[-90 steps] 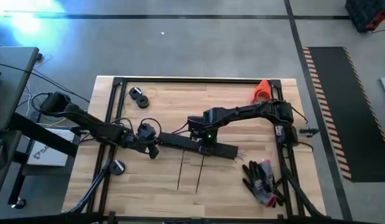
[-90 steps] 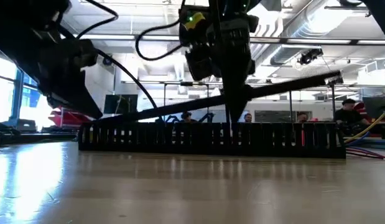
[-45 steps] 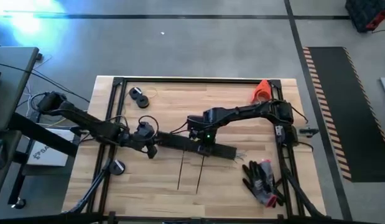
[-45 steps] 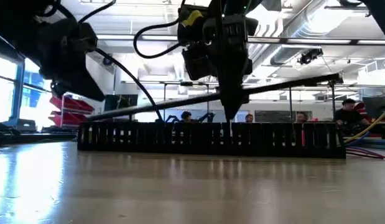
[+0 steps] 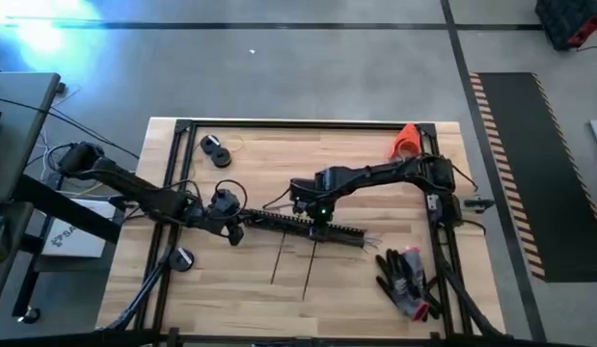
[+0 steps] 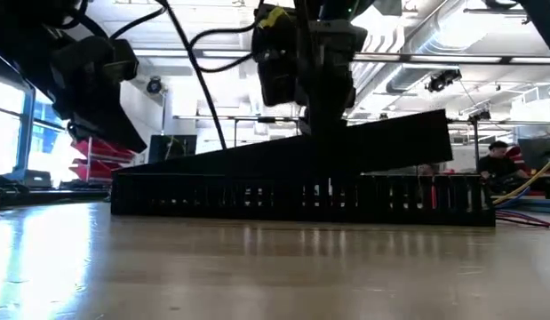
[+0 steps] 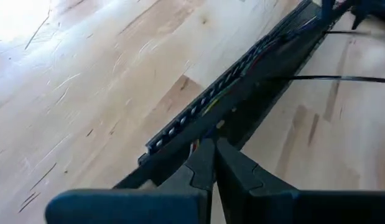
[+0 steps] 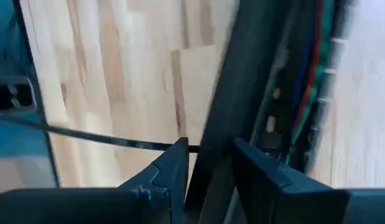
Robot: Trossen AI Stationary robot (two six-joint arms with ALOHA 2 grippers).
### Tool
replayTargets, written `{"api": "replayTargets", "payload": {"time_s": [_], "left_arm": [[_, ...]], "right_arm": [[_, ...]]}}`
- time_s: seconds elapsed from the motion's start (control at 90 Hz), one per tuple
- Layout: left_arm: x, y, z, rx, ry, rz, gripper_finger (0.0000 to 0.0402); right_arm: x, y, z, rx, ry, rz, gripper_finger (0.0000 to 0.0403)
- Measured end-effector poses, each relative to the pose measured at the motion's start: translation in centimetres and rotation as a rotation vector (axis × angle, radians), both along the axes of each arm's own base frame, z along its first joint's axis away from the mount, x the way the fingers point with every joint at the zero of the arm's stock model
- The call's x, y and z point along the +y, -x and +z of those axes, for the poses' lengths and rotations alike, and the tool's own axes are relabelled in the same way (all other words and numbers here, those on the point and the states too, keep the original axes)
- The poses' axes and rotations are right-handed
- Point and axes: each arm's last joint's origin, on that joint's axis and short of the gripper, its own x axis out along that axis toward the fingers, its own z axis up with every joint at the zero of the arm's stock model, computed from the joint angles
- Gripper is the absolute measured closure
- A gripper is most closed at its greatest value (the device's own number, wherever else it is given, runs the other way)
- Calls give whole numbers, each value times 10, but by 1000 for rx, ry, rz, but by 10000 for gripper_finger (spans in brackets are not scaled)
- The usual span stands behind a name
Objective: Ziptie cables
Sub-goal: Close the black cable duct
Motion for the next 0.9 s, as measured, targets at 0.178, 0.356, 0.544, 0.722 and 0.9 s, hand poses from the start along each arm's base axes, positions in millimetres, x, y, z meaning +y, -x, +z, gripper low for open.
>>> {"api": "replayTargets", "payload": {"time_s": [0.178, 0.356, 0.544, 0.722, 0.9], "left_arm": [[0, 0, 0, 1, -9, -14, 402], [-7, -4, 5, -21, -80, -193, 402], [-15, -8, 22, 1, -260, -325, 393], [-16, -6, 34, 113, -320, -376, 334], [-15, 0, 28, 199, -333, -421, 259]], "right_arm": [[17, 3, -2, 9, 204, 46, 311], [23, 7, 3, 28, 216, 25, 390], [22, 18, 26, 15, 256, -8, 400], [22, 32, 59, -54, 270, -33, 402], [26, 37, 69, -79, 273, -25, 402]]}}
